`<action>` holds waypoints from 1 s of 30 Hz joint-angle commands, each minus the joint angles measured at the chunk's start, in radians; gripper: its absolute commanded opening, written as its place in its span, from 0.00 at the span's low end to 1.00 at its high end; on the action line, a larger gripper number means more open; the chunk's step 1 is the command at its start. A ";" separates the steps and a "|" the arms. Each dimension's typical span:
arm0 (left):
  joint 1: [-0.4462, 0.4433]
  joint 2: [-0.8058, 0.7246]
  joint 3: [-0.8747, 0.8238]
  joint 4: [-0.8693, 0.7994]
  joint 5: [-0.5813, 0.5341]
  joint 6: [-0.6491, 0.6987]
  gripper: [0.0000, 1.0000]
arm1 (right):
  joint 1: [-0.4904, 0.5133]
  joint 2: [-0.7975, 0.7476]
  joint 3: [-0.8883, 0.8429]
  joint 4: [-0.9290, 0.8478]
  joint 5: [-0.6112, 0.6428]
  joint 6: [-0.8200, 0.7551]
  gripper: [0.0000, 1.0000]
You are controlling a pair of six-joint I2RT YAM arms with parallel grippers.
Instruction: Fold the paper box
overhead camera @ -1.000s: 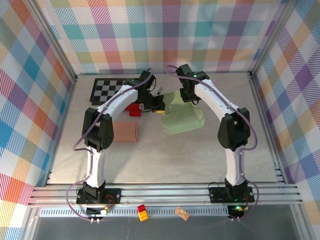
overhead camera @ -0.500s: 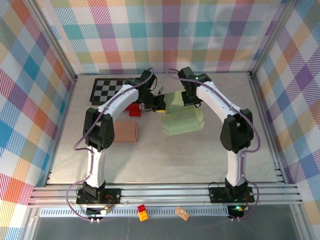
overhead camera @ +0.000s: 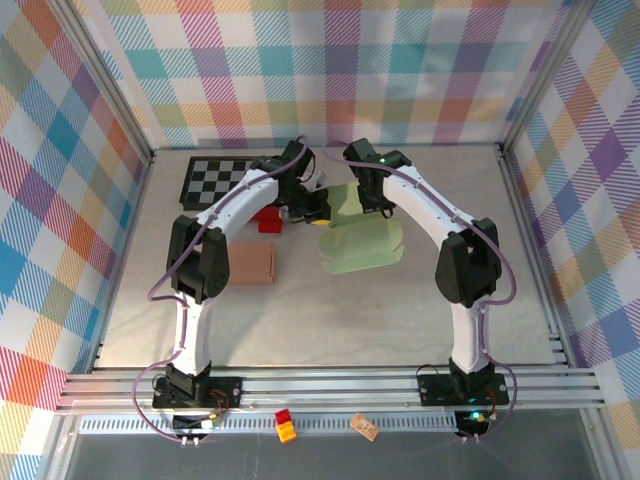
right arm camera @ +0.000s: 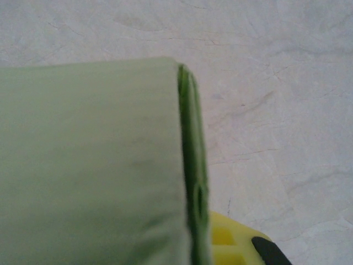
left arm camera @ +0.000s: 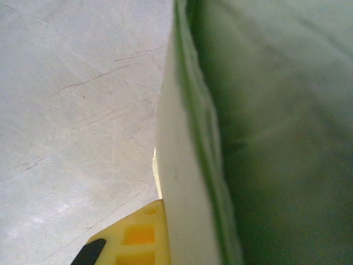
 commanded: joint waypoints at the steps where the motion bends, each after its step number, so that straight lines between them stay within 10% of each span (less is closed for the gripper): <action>1: -0.017 -0.005 -0.028 0.040 -0.041 -0.046 0.00 | -0.002 -0.009 -0.066 -0.025 -0.060 0.072 0.00; 13: -0.054 -0.056 -0.404 0.386 -0.128 -0.163 0.08 | 0.007 -0.097 -0.424 0.153 -0.180 0.167 0.00; 30: -0.102 -0.055 -0.420 0.419 -0.266 -0.155 0.18 | 0.027 -0.138 -0.491 0.189 -0.158 0.189 0.00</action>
